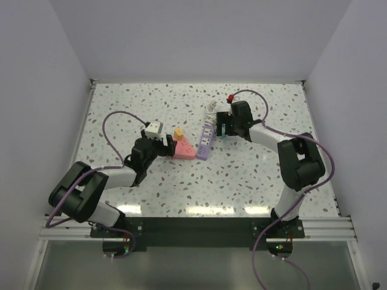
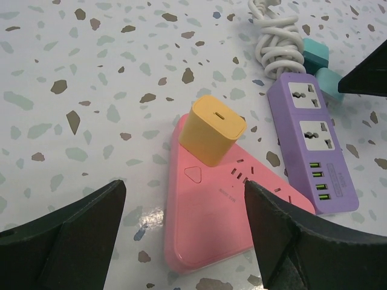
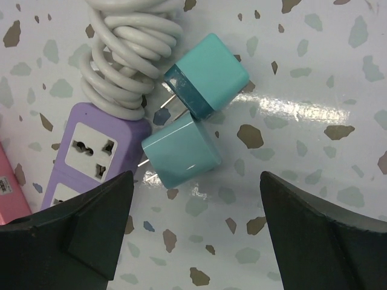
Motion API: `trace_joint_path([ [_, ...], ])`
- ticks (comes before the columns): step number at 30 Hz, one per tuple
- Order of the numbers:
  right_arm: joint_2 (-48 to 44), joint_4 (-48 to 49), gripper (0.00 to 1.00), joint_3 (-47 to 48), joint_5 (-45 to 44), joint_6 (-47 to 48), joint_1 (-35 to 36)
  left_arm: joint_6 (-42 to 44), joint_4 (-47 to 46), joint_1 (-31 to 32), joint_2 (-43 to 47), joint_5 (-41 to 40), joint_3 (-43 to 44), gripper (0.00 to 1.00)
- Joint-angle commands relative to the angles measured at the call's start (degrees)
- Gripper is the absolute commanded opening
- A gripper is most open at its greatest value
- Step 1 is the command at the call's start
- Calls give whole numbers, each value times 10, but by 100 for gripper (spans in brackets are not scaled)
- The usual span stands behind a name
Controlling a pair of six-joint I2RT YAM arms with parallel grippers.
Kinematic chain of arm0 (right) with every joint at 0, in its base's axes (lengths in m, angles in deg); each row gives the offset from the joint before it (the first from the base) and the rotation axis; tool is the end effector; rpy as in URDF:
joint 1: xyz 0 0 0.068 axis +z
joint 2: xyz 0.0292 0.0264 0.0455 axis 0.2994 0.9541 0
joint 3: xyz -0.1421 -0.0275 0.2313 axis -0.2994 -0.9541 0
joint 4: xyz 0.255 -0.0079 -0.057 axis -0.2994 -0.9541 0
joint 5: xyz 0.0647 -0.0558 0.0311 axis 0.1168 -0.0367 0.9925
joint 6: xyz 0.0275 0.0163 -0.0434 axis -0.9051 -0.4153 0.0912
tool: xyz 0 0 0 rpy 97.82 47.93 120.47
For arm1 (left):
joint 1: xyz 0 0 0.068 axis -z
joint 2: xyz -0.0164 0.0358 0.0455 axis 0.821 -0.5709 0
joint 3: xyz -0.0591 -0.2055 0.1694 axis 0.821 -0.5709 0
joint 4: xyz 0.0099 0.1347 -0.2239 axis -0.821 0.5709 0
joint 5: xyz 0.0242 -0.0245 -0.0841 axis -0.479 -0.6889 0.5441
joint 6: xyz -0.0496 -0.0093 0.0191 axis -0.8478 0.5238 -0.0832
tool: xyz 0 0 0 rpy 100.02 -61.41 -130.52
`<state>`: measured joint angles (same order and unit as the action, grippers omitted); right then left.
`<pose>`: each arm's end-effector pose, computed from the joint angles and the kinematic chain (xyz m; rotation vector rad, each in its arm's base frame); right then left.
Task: Insert the plug
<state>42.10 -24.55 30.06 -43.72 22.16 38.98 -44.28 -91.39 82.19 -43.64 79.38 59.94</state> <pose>0.3615 0.1417 0.1879 -0.1192 2.3456 0.2787 0.2423 -0.1200 0.1646 0.1240 1.8550 -0.4410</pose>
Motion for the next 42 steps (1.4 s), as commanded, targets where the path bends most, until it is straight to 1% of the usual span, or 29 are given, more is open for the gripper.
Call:
trace_joint_path([
  [1, 10, 23, 88, 6, 34, 24, 1, 14, -19, -1, 7, -1, -3, 84],
  [10, 54, 23, 87, 34, 27, 52, 1, 19, -17, 0, 8, 7, -2, 84],
  [20, 75, 44, 83, 39, 33, 73, 1, 21, -16, 0, 6, 12, 0, 84],
  [22, 79, 45, 80, 41, 36, 76, 1, 21, -17, 0, 5, 16, -1, 84],
  [25, 86, 45, 71, 47, 40, 80, 1, 24, -17, 1, 6, 20, -1, 84],
  [26, 86, 46, 64, 46, 41, 82, 0, 25, -17, 0, 6, 23, -1, 84],
  [29, 79, 59, 55, 41, 45, 85, 0, 26, -17, 1, 8, 26, -1, 84],
  [31, 75, 58, 50, 37, 48, 86, 1, 27, -18, 1, 6, 27, -1, 84],
  [32, 73, 56, 46, 36, 48, 85, 0, 27, -18, 2, 6, 31, 0, 84],
  [35, 58, 55, 41, 25, 63, 77, 1, 34, -24, 2, 5, 44, -2, 84],
  [37, 38, 56, 38, 6, 91, 58, 5, 49, -36, 21, 5, 47, -3, 84],
  [38, 30, 57, 38, 6, 99, 58, 7, 55, -36, 21, 5, 47, -2, 84],
  [41, -2, 54, 36, -8, 121, 43, 16, 80, -39, 51, 6, 47, 0, 84],
  [42, -10, 50, 36, -10, 127, 33, 18, 84, -44, 59, 8, 60, -1, 84],
])
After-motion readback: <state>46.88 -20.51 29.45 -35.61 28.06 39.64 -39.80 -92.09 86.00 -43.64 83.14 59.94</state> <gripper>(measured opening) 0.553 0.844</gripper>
